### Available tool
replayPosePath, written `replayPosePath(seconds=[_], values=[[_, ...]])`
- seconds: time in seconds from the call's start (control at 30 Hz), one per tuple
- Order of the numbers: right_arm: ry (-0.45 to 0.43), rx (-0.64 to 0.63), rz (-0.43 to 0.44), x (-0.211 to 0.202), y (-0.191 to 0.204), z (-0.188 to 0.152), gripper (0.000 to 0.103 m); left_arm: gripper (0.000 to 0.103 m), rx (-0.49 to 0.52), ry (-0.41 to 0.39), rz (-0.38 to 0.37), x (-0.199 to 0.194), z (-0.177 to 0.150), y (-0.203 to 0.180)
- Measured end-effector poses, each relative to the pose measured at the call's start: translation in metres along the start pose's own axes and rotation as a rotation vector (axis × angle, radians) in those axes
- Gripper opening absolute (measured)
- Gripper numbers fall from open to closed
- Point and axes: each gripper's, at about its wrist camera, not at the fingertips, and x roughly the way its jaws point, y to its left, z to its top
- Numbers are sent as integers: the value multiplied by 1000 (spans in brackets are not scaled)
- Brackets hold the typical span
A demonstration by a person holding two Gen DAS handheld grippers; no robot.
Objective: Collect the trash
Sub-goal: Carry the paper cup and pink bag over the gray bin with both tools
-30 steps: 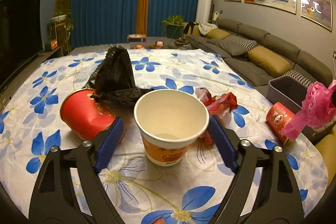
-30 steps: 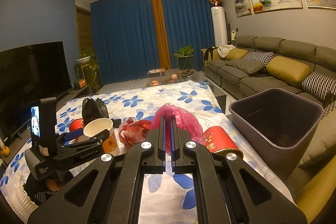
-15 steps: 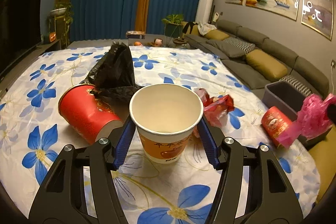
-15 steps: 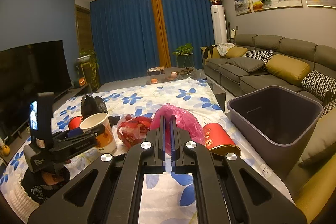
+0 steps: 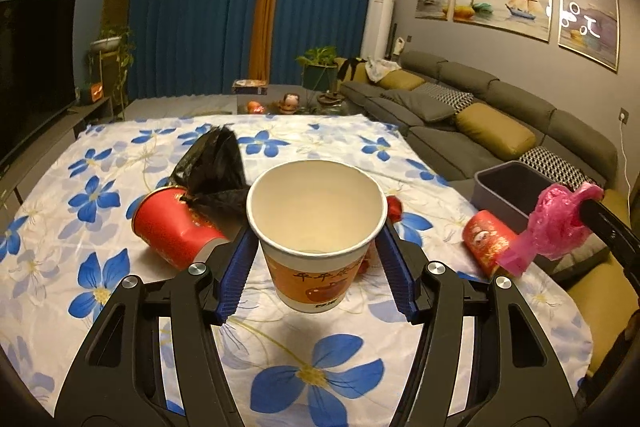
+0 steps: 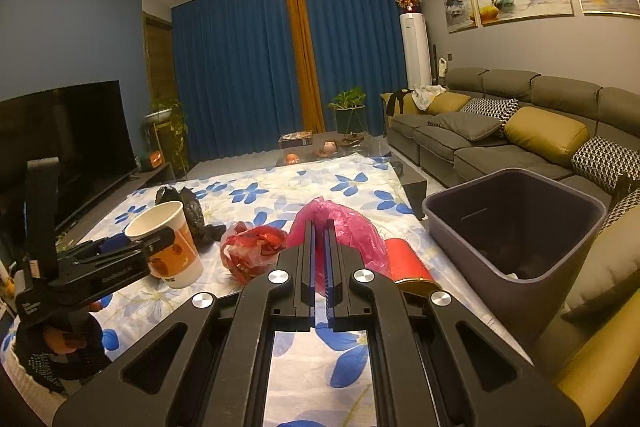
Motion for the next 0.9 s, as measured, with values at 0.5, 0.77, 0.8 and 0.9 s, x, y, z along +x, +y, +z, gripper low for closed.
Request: replayPosePath(seconds=[0.5, 0.77, 0.8, 0.9], values=[[-58, 42, -117, -11, -63, 25, 5, 58, 98, -48, -138, 6, 26, -73], [-72, 98, -203, -7, -113, 40, 5, 58, 133, -59, -265, 29, 47, -140], [-71, 100, -214, -5, -118, 41, 5, 58, 133, -59, -281, 32, 50, -149], [-71, 111, -238, 1, -130, 42, 5, 58, 146, -54, -332, 46, 56, -175]])
